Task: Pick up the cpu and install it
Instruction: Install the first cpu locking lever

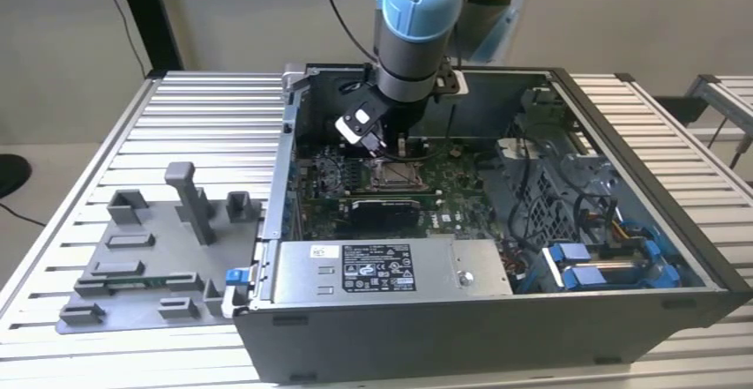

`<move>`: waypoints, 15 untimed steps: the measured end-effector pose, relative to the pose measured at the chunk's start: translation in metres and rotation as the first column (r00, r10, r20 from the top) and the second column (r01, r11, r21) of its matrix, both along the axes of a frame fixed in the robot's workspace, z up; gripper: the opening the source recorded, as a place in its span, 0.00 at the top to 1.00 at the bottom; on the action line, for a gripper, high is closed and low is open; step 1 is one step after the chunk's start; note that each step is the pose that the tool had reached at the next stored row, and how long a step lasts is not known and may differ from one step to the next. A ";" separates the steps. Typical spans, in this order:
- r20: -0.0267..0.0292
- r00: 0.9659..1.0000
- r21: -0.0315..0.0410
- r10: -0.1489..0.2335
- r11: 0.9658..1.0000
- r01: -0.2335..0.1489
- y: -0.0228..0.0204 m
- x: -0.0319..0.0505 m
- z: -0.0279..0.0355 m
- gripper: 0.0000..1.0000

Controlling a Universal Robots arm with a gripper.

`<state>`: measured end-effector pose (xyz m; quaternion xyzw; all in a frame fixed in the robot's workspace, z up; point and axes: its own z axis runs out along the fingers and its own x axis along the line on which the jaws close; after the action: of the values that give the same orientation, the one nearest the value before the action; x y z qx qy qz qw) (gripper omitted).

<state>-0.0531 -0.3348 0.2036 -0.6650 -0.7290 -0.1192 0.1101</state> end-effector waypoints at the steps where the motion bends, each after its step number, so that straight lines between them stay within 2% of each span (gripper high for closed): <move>1: 0.000 1.000 0.000 0.000 1.000 0.000 0.0000 0.0005 -0.0001 1.00; 15: 0.000 1.000 0.000 0.000 1.000 0.000 0.0005 0.0077 -0.0024 1.00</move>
<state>-0.0454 -0.3343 0.2013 -0.6650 -0.7290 -0.1192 0.1101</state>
